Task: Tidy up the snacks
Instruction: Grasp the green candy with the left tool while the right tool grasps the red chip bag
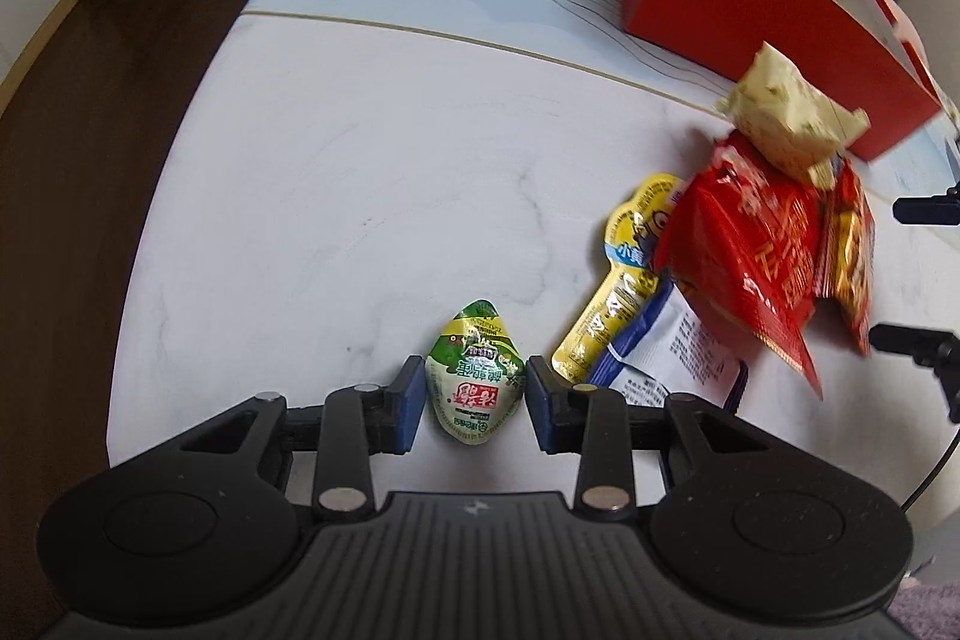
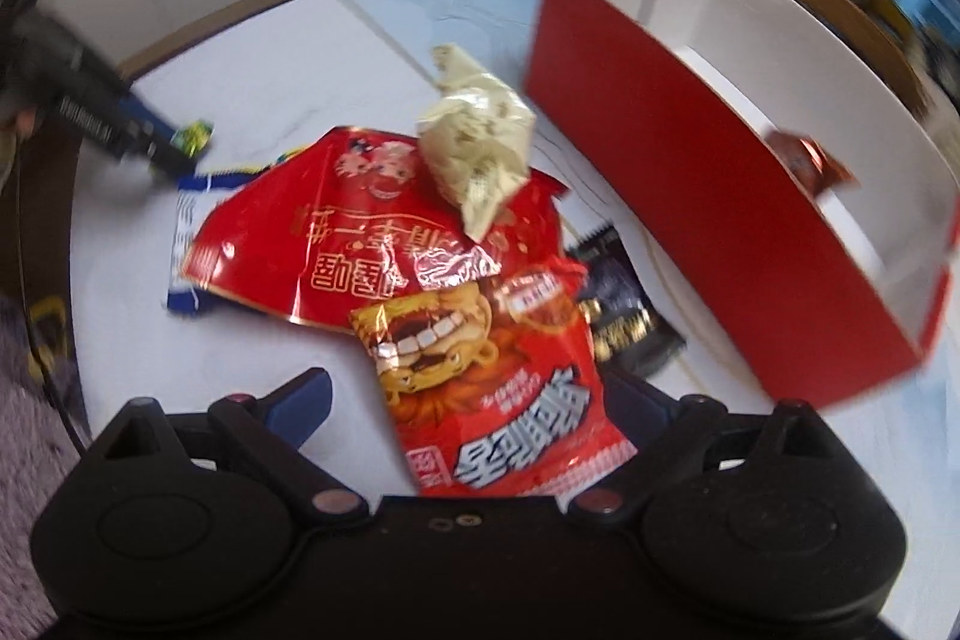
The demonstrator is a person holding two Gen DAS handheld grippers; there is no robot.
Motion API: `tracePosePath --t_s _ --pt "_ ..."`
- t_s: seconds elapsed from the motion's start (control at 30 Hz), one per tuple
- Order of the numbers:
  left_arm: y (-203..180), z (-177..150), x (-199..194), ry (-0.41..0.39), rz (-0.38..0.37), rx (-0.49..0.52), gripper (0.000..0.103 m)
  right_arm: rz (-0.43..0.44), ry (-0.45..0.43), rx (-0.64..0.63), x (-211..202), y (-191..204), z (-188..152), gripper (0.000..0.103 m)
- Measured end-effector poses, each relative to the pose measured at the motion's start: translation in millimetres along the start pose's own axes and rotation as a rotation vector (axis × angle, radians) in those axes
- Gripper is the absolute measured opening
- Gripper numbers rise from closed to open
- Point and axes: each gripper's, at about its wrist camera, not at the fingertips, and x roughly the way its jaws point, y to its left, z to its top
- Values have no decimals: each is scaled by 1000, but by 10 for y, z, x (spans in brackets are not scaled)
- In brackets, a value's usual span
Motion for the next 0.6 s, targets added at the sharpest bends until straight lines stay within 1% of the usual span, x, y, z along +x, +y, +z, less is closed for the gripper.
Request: tracePosePath --t_s 0.1,0.2,0.4,0.6 --pt "-15 -1 1 -5 16 -25 35 8 19 -92 104 -9 48 97" --pt "-32 -6 0 -11 30 -42 35 34 33 -133 191 -45 80 97" --pt "-58 -16 0 -17 53 -47 35 71 43 -154 297 -117 112 94" --pt "-70 -19 2 -22 61 -41 35 66 48 -155 311 -95 119 89"
